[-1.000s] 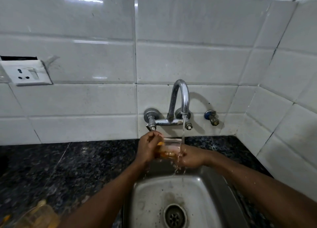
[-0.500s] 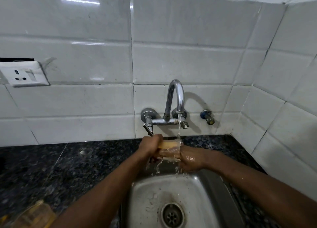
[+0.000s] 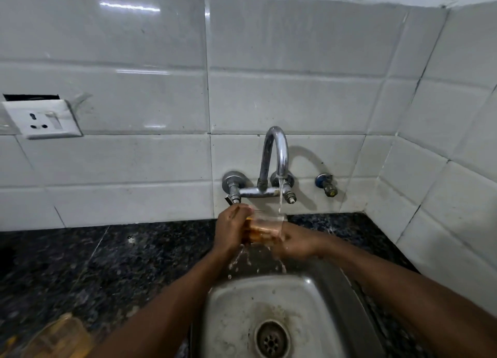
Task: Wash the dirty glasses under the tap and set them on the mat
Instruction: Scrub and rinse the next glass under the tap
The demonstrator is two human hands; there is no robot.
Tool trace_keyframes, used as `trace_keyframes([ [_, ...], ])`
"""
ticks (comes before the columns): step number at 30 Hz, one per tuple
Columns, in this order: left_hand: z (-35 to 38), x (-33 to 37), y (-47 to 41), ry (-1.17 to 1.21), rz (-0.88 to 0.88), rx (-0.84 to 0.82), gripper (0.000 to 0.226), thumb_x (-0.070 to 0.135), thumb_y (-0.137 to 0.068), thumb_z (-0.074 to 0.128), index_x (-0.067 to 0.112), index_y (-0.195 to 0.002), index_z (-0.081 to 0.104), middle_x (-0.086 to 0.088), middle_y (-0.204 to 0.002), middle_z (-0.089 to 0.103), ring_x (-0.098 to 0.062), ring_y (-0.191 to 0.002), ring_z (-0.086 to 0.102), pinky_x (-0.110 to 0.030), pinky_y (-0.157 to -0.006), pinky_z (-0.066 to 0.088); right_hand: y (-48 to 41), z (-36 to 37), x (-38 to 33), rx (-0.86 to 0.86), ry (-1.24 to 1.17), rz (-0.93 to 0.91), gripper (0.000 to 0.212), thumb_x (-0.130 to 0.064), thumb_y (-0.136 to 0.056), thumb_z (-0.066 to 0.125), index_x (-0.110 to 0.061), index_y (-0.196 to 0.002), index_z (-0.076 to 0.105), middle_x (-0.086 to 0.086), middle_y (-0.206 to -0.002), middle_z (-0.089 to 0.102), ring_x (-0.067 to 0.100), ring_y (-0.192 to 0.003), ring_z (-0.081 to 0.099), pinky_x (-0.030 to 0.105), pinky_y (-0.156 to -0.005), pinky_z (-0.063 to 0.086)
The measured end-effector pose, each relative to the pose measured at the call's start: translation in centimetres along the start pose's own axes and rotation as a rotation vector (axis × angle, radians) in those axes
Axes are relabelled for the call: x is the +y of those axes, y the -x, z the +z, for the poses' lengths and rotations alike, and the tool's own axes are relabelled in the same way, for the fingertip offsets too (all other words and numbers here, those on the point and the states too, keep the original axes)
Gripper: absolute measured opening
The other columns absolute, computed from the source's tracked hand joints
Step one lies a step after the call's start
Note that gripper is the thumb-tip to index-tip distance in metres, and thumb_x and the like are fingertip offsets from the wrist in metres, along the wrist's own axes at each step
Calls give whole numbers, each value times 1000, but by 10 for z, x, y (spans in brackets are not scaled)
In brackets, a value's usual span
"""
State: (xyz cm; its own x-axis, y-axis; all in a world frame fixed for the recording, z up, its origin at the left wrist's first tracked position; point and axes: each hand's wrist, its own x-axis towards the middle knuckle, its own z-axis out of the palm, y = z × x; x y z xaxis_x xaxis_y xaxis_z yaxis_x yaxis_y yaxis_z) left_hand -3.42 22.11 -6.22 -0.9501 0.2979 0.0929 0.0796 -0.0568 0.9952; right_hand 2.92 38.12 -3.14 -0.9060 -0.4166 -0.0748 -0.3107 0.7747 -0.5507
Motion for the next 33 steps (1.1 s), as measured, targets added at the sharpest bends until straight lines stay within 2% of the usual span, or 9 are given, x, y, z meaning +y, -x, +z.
trace_keyframes([
  [2,-1,2,-4,-155,-13,23,40,41,-88,51,5,-81,66,-11,-73,64,-18,-60,57,-30,-53,43,0,5,3,-22,5,51,44,-6,-95,55,-37,-126,49,-19,-120,54,-7,-108,56,13,-94,45],
  [6,-8,16,-8,-254,-530,-287,39,41,-99,44,5,-107,59,-12,-76,65,-16,-47,53,-20,-40,36,3,12,18,-36,249,32,37,-13,-93,53,-23,-128,51,-8,-118,56,6,-104,56,34,-101,47],
  [11,-5,11,-11,-66,-147,-79,21,27,-96,56,8,-93,68,-14,-89,66,-28,-74,65,-41,-57,54,1,-1,-1,-16,261,-100,50,-15,-94,55,-47,-130,42,-12,-130,50,-2,-116,49,26,-103,42],
  [16,-11,15,-13,-256,-619,-204,34,37,-93,49,6,-102,60,-14,-79,68,-23,-56,61,-23,-42,42,-3,9,7,-48,410,-126,66,-3,-87,54,-33,-143,38,6,-142,48,16,-122,51,36,-106,45],
  [21,-10,1,-6,-67,-117,-51,21,21,-96,55,4,-93,67,-11,-87,65,-31,-75,64,-39,-55,53,-4,2,3,-70,174,-48,55,-7,-88,59,-26,-139,47,-2,-131,56,9,-115,57,32,-102,48],
  [23,-9,3,-10,-134,-311,-70,26,27,-96,52,3,-93,64,-13,-77,63,-25,-57,60,-31,-47,46,-6,3,3,-76,276,-42,40,-7,-94,54,-13,-134,52,6,-127,58,6,-103,54,24,-98,49],
  [26,-15,9,-14,-202,-638,-244,37,40,-94,48,6,-106,58,-14,-78,65,-22,-52,57,-21,-44,39,-3,10,9,-57,339,-63,37,-8,-94,55,-13,-131,53,8,-128,58,13,-107,57,33,-99,49],
  [31,-6,-1,-6,-65,-124,-61,26,29,-97,54,7,-92,66,-10,-84,65,-26,-65,61,-28,-46,42,-2,0,10,-44,168,-37,61,0,-90,56,-41,-135,46,-7,-127,55,2,-109,56,25,-98,49],
  [33,-4,3,-10,-127,-222,-8,29,30,-95,52,6,-83,63,-10,-71,60,-23,-56,55,-24,-43,37,-5,3,8,-61,323,-40,52,-4,-93,53,-27,-139,47,2,-126,57,8,-98,58,30,-92,52],
])
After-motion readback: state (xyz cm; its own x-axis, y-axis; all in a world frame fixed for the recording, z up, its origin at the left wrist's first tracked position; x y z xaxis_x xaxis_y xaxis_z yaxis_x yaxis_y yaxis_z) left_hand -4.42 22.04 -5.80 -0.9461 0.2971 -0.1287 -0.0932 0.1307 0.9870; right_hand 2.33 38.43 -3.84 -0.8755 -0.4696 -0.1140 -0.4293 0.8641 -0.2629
